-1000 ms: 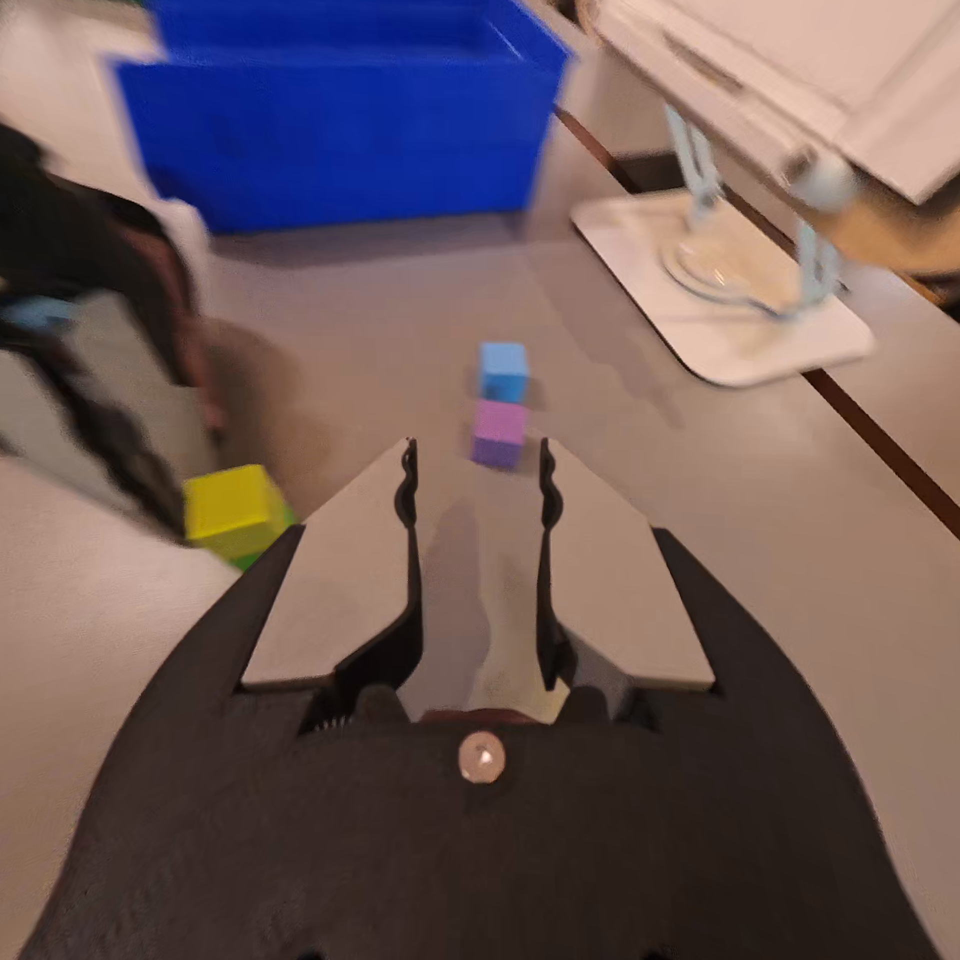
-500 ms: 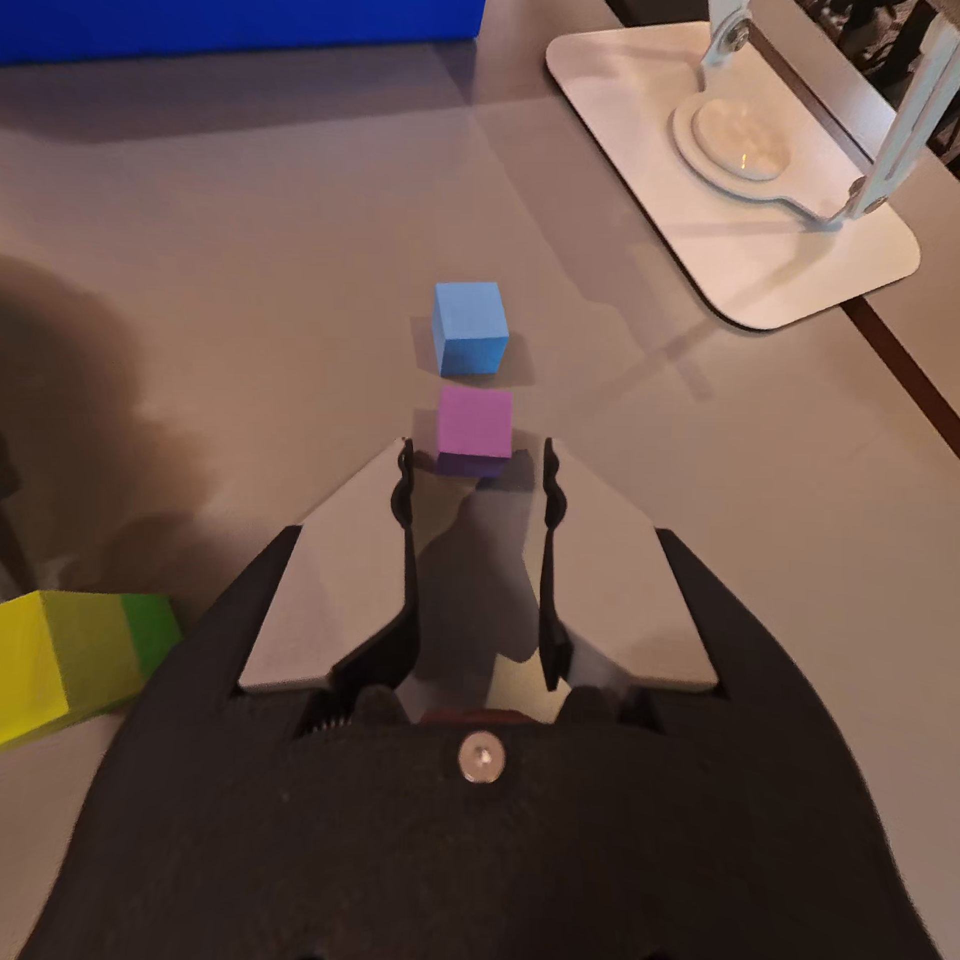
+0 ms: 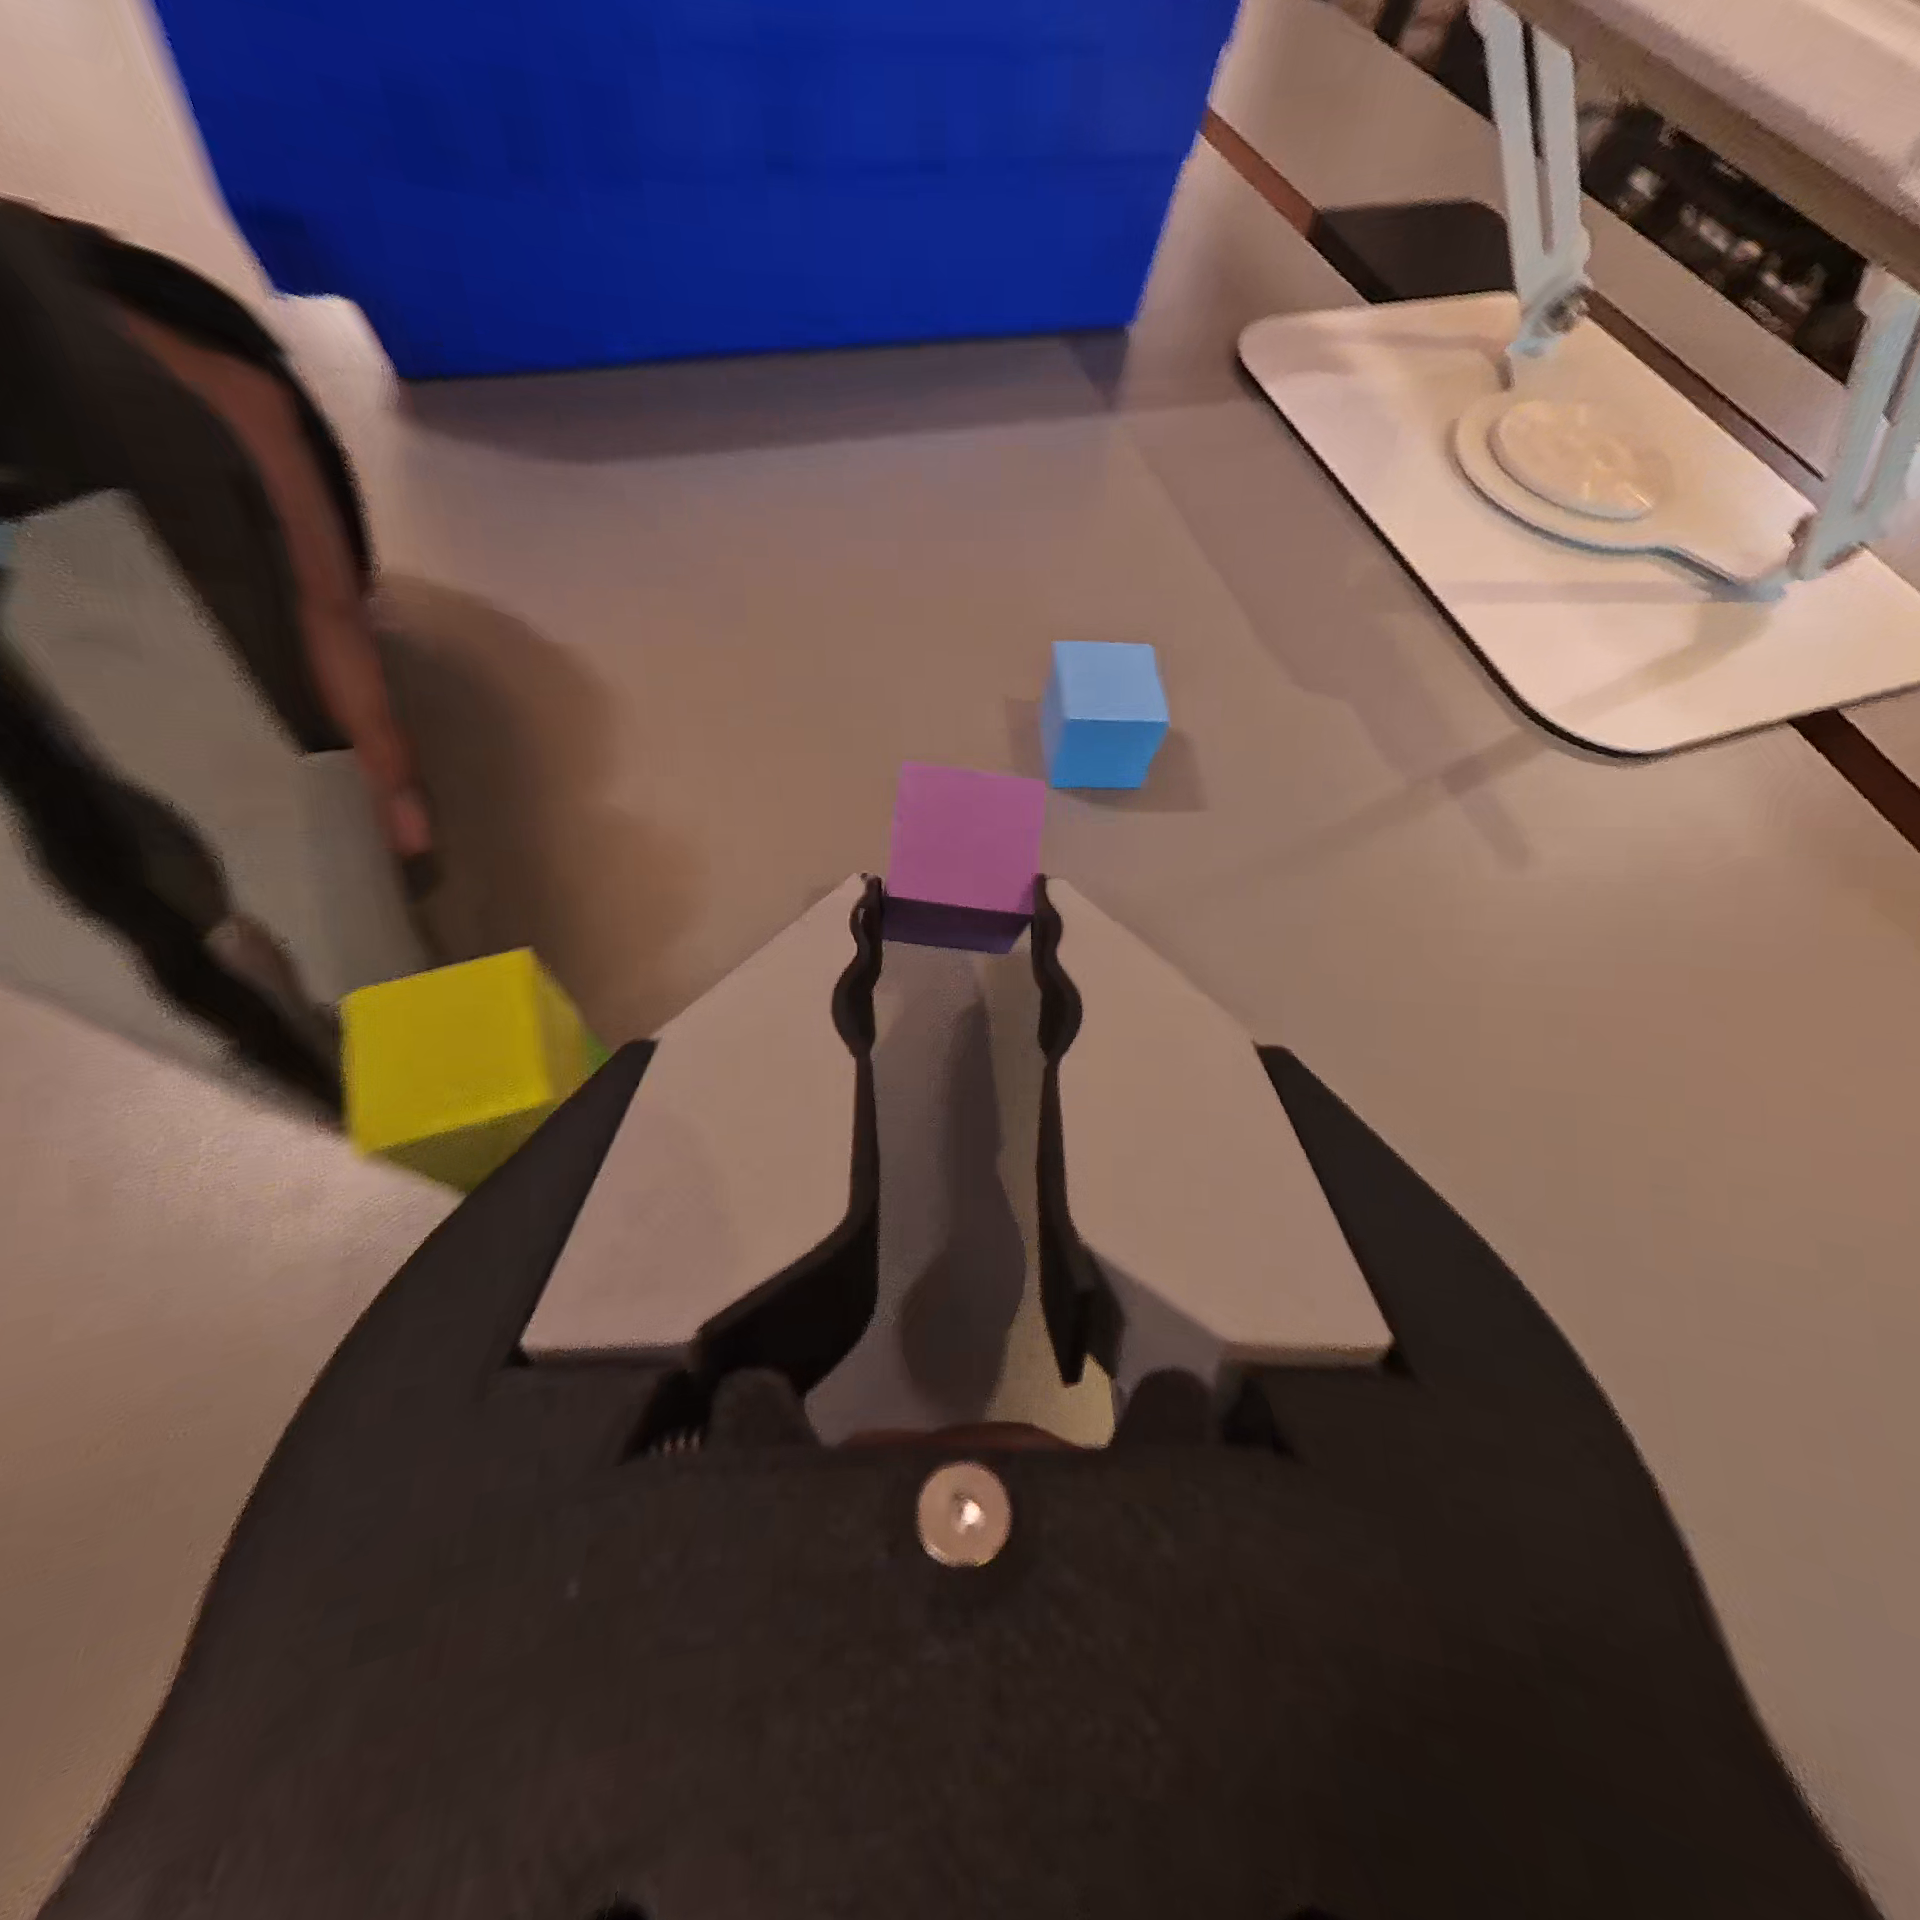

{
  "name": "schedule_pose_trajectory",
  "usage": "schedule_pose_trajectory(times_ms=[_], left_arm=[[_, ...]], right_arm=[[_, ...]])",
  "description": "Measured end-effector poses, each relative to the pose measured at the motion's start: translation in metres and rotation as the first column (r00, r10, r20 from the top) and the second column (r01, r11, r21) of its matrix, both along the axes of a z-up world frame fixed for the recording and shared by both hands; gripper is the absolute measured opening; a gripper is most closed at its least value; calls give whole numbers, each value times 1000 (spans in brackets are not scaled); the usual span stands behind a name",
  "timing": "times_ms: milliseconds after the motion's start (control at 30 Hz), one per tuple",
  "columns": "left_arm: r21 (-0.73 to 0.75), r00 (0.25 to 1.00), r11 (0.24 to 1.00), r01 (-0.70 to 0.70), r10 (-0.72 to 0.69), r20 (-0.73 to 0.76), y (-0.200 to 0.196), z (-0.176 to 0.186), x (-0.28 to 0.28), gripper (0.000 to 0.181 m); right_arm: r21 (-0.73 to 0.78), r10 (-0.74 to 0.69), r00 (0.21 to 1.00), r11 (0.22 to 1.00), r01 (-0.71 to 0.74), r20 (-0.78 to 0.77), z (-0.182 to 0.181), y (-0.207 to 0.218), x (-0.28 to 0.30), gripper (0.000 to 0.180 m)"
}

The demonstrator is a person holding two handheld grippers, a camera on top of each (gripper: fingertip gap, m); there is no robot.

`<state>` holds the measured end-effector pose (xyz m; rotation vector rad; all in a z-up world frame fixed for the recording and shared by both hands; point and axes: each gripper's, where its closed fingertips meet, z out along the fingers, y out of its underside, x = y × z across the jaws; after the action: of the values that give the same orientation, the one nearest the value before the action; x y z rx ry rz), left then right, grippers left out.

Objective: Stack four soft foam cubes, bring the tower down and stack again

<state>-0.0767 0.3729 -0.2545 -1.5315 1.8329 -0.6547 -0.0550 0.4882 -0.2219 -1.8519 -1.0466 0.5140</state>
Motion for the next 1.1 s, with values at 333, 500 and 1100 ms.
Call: schedule_pose_trajectory(times_ms=[333,500,1100], left_arm=[[23,1000,1000,-2,2,3,0,0,0,11],[32,1000,999,-2,2,5,0,1,0,11],[32,1000,999,-3,3,5,0,1,0,12]], right_arm=[[36,215,972,976,-213,-97,40,-60,-6,26],[-24,290,956,956,-291,-42,32,-77,-9,25],[-31,325,943,946,-324,65,26,-87,-8,26]])
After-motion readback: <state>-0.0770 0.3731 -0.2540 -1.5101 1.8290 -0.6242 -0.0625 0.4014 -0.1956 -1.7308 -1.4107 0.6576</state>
